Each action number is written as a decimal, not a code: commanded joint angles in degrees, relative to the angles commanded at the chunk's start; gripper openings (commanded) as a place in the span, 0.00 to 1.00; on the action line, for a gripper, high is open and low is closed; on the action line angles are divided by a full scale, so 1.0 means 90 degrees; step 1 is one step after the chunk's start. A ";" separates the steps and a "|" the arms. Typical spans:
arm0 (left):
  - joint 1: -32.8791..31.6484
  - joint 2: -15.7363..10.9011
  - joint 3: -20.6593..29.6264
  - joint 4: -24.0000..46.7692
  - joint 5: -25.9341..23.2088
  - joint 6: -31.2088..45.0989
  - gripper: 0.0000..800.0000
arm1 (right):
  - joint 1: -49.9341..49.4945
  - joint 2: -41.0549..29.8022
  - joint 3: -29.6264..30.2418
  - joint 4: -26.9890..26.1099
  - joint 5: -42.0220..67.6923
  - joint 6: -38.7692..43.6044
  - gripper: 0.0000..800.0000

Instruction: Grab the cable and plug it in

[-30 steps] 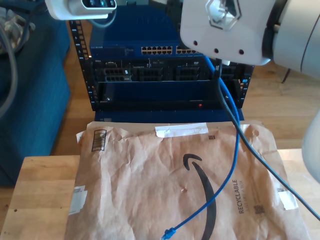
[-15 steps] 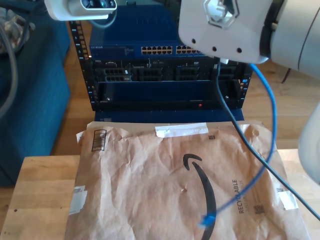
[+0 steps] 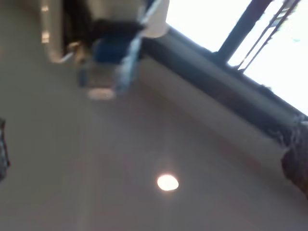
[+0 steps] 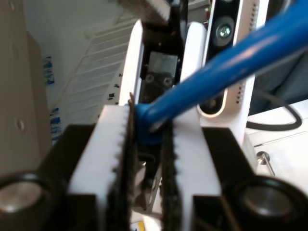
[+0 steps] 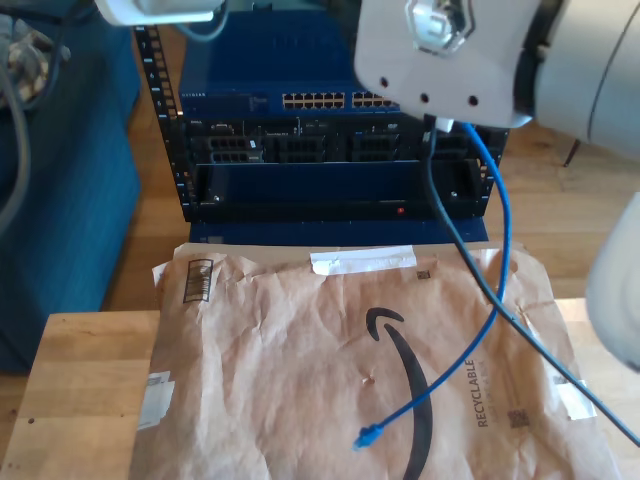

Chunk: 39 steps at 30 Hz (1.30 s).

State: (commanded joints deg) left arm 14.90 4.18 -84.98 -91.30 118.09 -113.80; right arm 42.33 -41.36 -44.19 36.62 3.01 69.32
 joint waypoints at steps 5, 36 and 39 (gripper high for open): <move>0.0020 -0.0020 -0.0049 0.1309 -0.0967 0.0010 0.99 | -0.0332 0.0137 0.0078 0.0000 -0.0059 0.0010 0.00; 0.1035 -0.1661 0.1924 0.8840 -0.2422 0.3175 1.00 | -0.2872 -0.0264 0.1875 0.0039 -0.0068 -0.0020 0.00; 0.1856 -0.1690 0.2286 0.9006 -0.2481 0.3995 1.00 | -0.2960 -0.0244 0.1915 0.0049 -0.0078 -0.0010 0.00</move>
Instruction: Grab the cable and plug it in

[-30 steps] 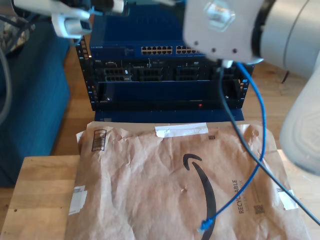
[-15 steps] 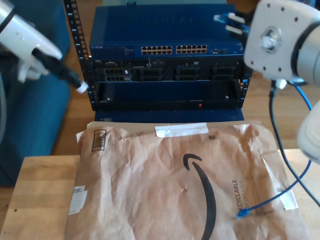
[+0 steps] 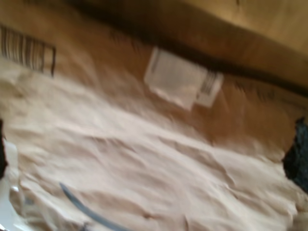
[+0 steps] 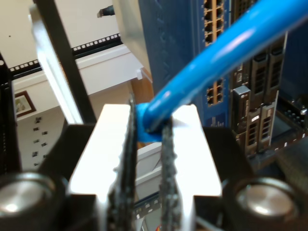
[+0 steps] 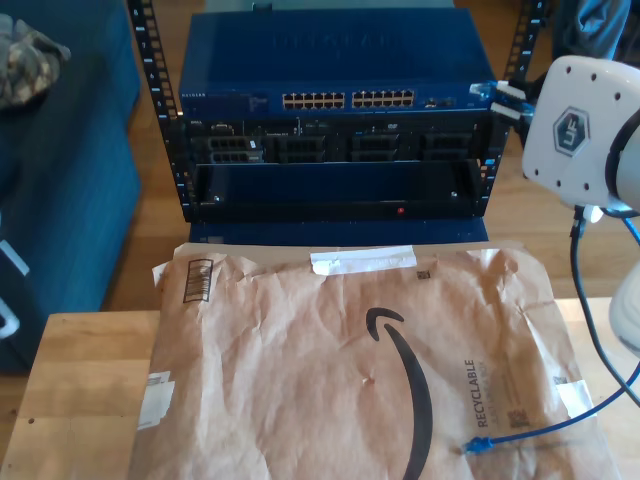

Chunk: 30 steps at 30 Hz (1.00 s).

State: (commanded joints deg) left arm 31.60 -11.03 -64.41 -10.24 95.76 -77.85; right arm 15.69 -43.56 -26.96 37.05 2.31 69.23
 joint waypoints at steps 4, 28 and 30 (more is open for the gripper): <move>0.1104 -0.0137 0.0713 0.0020 0.0000 0.1348 1.00 | -0.0225 0.0000 0.0039 0.0010 0.0010 -0.0010 0.00; 0.6154 -0.1426 0.3624 0.0752 -0.0449 0.6818 1.00 | -0.0254 -0.0068 0.0459 0.0020 0.0010 0.0010 0.00; 0.6154 -0.1670 0.4044 0.0967 -0.0606 0.6838 1.00 | -0.0254 -0.0117 0.0557 0.0029 0.0010 0.0010 0.00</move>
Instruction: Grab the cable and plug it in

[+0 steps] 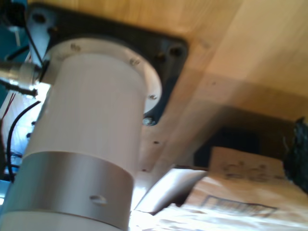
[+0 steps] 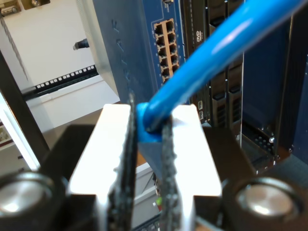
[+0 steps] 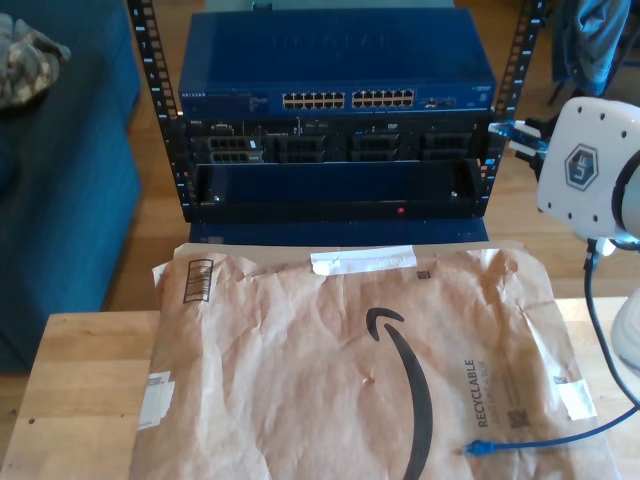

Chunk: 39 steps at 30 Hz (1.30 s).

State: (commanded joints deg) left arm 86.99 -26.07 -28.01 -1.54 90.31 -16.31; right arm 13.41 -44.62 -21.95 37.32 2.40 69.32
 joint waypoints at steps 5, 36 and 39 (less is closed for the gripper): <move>0.0039 -0.0303 0.0908 0.0225 -0.1016 0.0000 1.00 | -0.0010 -0.0117 0.0186 0.0000 -0.0010 0.0000 0.00; 0.1377 -0.0234 0.2462 0.0400 -0.3614 0.1748 1.00 | -0.0410 -0.0078 0.0049 -0.0049 0.0264 -0.0010 0.00; 0.1377 -0.0225 0.2462 0.0400 -0.3614 0.1748 1.00 | -0.0391 -0.0059 0.0059 -0.0059 0.0274 -0.0020 0.00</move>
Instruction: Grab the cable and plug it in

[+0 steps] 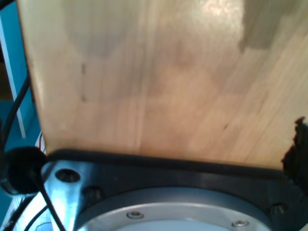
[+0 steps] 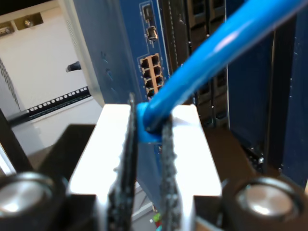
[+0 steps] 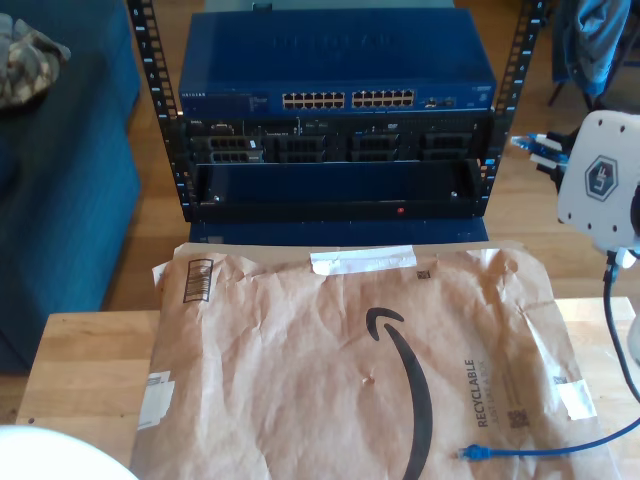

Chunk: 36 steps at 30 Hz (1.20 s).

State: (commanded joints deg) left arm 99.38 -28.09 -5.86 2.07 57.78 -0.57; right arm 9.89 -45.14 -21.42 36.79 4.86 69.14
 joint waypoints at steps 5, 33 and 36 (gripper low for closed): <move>0.0000 0.0000 0.0000 -0.0010 0.0000 0.0000 1.00 | 0.0176 0.0274 0.0107 0.0000 -0.0049 0.0000 0.00; 0.0000 0.0000 0.0000 -0.0010 0.0000 0.0000 1.00 | 0.1680 0.3263 -0.1250 -0.0518 -0.1944 -0.0049 0.00; 0.0000 0.0000 0.0000 -0.0020 0.0000 0.0000 1.00 | 0.1690 0.3487 -0.1631 -0.0625 -0.1944 -0.0020 0.00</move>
State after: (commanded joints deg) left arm 99.38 -28.09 -5.86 1.89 57.78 -0.57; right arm 25.10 -13.76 -36.10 31.16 -12.64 68.97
